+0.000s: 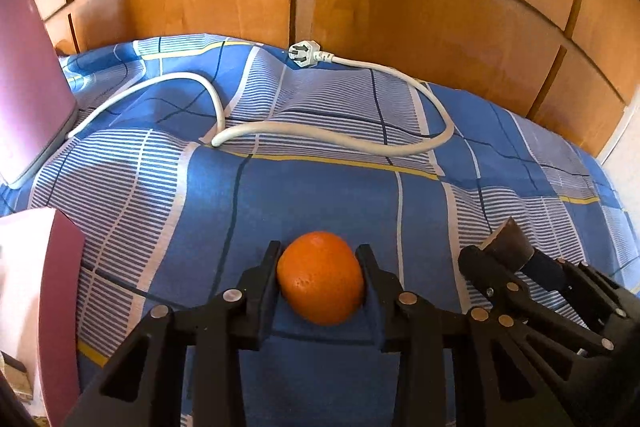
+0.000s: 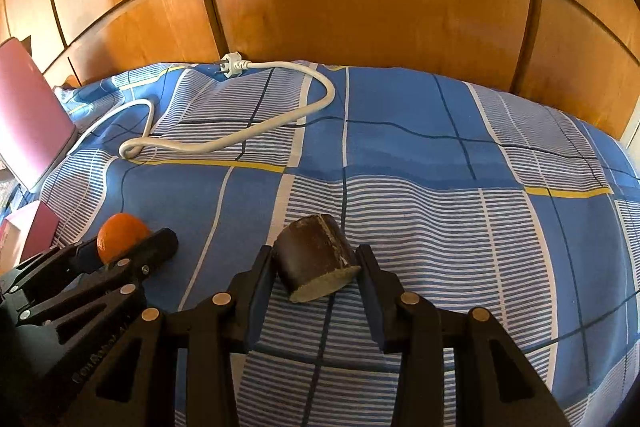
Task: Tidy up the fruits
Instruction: 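Lift the orange with the left tool while the right tool lifts the dark slice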
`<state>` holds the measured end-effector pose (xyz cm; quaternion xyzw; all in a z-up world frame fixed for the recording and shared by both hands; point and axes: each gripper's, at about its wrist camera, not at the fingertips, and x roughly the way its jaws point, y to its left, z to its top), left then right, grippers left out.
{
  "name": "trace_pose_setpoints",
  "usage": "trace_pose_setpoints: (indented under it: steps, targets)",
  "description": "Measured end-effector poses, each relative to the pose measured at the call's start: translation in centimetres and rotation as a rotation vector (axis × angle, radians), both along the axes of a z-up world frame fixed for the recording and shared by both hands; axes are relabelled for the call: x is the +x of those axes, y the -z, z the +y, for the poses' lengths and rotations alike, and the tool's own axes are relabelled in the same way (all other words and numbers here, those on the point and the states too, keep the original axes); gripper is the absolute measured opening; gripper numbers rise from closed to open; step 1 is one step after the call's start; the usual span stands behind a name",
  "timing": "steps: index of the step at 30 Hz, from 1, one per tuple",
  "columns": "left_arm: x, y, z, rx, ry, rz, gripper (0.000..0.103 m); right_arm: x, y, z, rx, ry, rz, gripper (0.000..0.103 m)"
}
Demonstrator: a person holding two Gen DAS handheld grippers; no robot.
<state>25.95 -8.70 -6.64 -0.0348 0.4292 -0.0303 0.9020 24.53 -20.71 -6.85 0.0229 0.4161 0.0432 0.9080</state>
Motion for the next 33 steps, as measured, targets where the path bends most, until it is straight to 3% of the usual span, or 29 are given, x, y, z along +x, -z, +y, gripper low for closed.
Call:
trace_pose_setpoints:
  steps: [5,14,23,33]
  targets:
    - [0.0,0.1,0.5,-0.026,-0.001,-0.010,0.036,0.0,0.0,0.4,-0.026,0.001,-0.009,0.042]
    - [-0.7,-0.2,-0.1,0.054,0.010,0.011,0.035,0.0,0.0,0.4,-0.028,0.007,0.003,0.042]
    - [-5.5,-0.5,0.8,0.075,0.002,0.027,0.035,-2.4,-0.2,0.7,-0.034,0.010,0.035,0.042]
    - [-11.3,-0.7,0.5,0.081,0.018,0.009,0.035,-8.3,-0.3,1.5,-0.055,-0.005,0.042,0.041]
